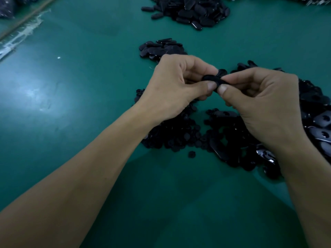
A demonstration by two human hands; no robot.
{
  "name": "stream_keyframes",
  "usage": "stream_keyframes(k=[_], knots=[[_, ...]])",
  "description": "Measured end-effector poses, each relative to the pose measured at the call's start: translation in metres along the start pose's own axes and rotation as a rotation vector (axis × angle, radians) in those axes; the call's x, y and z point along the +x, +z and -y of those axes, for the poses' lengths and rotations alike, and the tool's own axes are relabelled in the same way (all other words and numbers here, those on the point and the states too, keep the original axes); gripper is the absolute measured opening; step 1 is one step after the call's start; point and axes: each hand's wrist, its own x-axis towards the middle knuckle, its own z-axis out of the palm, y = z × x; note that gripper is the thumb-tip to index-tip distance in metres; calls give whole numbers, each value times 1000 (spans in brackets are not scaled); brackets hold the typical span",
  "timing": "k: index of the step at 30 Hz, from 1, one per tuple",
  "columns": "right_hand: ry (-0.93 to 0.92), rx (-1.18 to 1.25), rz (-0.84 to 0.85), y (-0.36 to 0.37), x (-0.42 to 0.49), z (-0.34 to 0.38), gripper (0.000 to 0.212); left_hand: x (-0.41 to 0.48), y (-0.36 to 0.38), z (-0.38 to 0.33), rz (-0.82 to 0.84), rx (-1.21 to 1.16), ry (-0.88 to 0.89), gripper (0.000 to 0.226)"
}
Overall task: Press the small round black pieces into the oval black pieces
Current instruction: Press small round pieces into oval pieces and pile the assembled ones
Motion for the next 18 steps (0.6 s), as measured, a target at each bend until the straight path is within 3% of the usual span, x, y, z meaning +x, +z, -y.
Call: stream_keyframes(k=[18], knots=[[1,-122,-20,0,-3,7,11,2,-1,-1,-38,133,3,17]])
